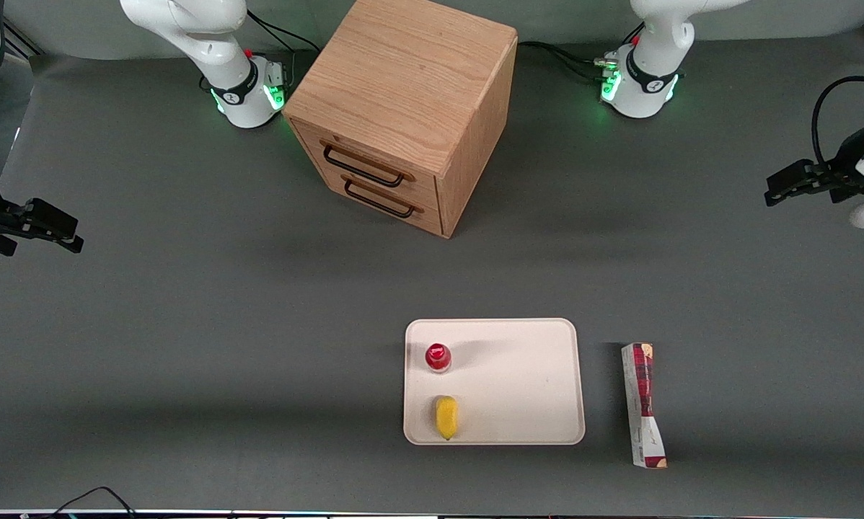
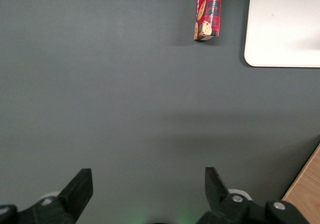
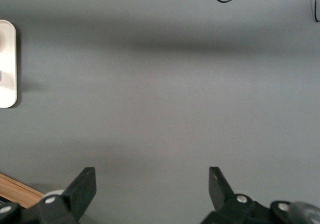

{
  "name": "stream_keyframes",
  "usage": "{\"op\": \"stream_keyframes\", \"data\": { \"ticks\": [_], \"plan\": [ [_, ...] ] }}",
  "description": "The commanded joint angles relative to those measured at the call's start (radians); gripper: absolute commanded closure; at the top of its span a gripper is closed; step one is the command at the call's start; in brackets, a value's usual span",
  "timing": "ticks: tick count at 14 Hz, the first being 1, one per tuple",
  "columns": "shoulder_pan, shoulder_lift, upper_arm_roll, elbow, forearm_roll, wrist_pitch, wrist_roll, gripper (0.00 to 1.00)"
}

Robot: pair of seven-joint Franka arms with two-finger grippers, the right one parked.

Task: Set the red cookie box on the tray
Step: 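Move the left gripper down over the red cookie box beside the tray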

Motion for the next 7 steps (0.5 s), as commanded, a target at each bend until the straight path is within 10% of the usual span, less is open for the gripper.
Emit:
{"op": "stream_keyframes", "data": {
  "ticks": [1,7],
  "plan": [
    [0.013,-0.026,-0.015,-0.032,-0.001,0.026,0.017,0.00],
    [-0.063,0.109,-0.017,0.003,-0.008,0.138,0.001,0.00]
  ]
}}
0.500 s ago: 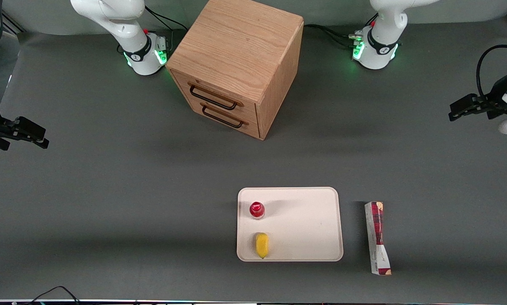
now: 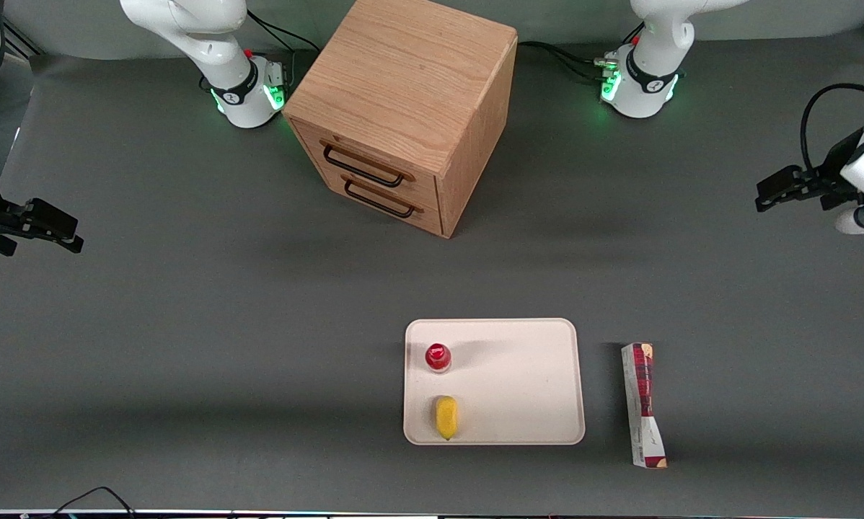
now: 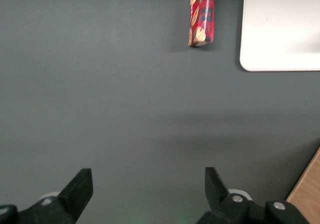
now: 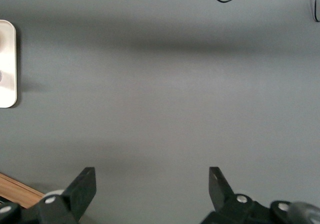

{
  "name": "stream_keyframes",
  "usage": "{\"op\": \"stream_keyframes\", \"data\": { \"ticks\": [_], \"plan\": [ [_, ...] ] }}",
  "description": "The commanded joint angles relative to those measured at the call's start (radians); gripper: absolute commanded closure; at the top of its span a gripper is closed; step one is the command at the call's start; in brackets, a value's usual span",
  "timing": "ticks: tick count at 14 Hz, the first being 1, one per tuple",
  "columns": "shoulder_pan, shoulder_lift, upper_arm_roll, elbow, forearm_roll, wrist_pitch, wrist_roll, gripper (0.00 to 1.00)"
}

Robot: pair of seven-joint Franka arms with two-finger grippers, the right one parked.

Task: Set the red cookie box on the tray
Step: 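Move the left gripper down over the red cookie box beside the tray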

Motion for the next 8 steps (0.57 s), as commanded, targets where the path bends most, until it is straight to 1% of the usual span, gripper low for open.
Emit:
{"op": "stream_keyframes", "data": {
  "ticks": [1,3,5,7,8],
  "plan": [
    [-0.080,0.131,0.000,0.055,-0.001,0.085,-0.013,0.00],
    [-0.115,0.272,0.001,0.153,-0.003,0.124,-0.068,0.00],
    [-0.153,0.427,0.003,0.289,-0.003,0.142,-0.144,0.00],
    [-0.189,0.567,0.006,0.383,0.000,0.257,-0.183,0.00],
    [-0.197,0.622,0.009,0.405,0.023,0.314,-0.182,0.00]
  ]
}}
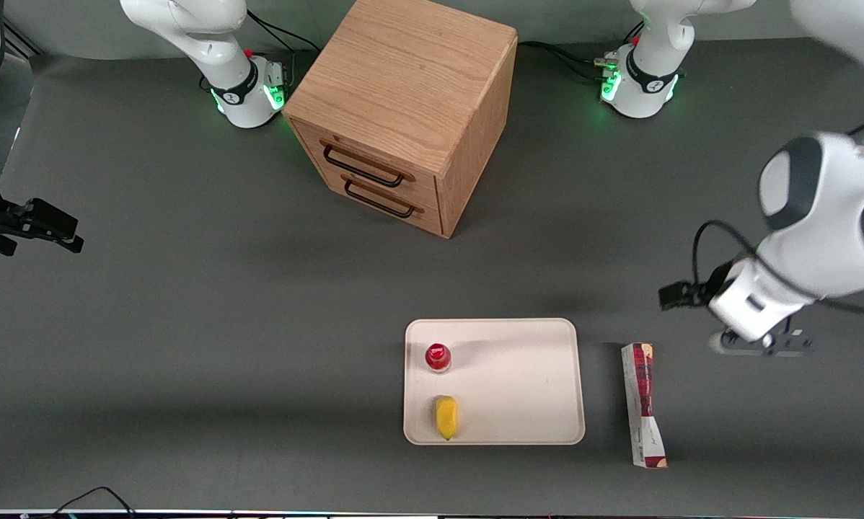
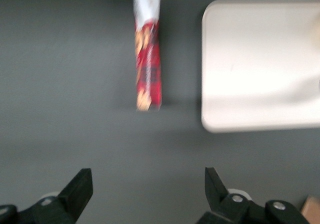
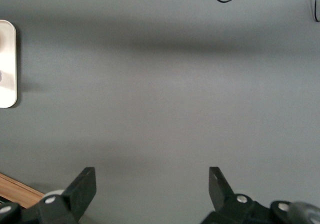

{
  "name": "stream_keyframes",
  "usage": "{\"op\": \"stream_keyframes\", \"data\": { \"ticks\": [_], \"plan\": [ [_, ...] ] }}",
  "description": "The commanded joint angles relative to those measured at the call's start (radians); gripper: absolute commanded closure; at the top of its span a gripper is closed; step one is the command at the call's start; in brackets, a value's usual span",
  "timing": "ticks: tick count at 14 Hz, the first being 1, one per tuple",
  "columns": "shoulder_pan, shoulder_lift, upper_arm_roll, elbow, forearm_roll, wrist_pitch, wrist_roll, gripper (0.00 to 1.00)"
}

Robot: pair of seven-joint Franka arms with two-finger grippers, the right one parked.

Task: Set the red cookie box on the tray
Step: 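Move the left gripper down over the red cookie box beside the tray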

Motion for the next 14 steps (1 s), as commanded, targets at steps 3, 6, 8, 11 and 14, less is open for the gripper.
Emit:
{"op": "stream_keyframes", "data": {
  "ticks": [3,6,8,11,14],
  "plan": [
    [-0.053,0.260,0.015,0.139,0.087,0.253,-0.039,0.00],
    [-0.063,0.328,0.047,0.132,0.091,0.367,-0.036,0.00],
    [-0.075,0.363,0.069,0.126,0.100,0.420,-0.036,0.00],
    [-0.087,0.411,0.101,0.112,0.133,0.506,-0.044,0.00],
    [-0.089,0.417,0.101,0.089,0.131,0.529,-0.066,0.08]
  ]
}}
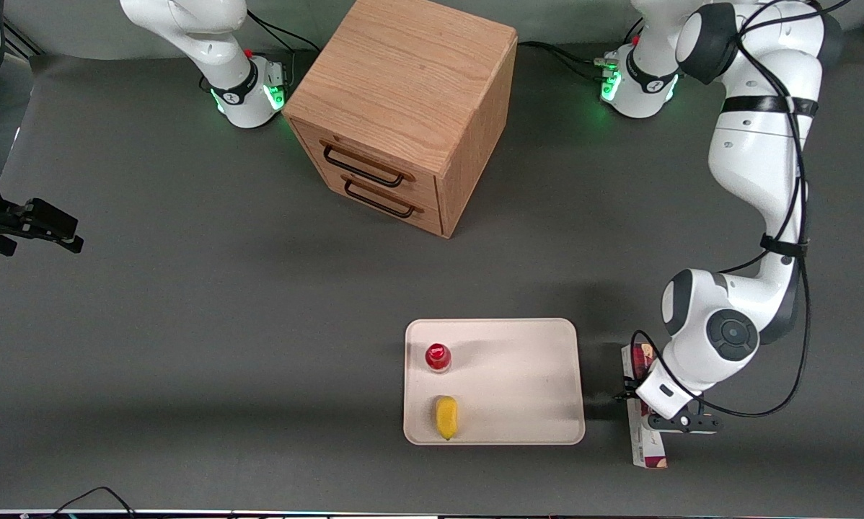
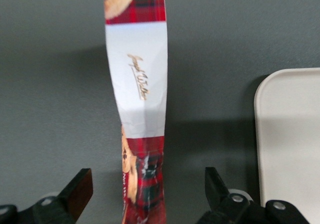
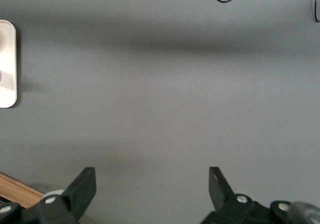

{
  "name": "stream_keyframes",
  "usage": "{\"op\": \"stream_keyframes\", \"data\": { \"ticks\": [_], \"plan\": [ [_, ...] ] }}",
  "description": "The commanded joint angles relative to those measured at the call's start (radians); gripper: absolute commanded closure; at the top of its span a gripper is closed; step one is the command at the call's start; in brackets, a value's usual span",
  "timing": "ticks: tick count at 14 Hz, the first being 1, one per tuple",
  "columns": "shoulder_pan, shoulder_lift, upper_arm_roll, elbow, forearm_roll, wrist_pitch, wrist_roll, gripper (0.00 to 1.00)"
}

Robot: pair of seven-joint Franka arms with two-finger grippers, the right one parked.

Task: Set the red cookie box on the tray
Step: 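Close the left gripper on the cookie box and lift it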

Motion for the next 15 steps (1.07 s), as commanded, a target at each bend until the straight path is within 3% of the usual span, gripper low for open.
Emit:
{"op": "stream_keyframes", "data": {
  "ticks": [1,3,4,8,11,15],
  "plan": [
    [-0.021,0.000,0.021,-0.009,0.028,0.033,-0.025,0.20],
    [-0.019,0.002,0.021,-0.017,0.039,0.044,0.017,0.90],
    [-0.019,0.002,0.022,-0.018,0.029,0.046,0.038,1.00],
    [-0.016,-0.007,0.022,-0.025,-0.013,0.073,0.038,1.00],
    [-0.010,-0.059,0.022,-0.017,0.002,0.036,0.037,1.00],
    [-0.009,-0.157,0.001,0.046,-0.013,-0.176,0.041,1.00]
  ]
}}
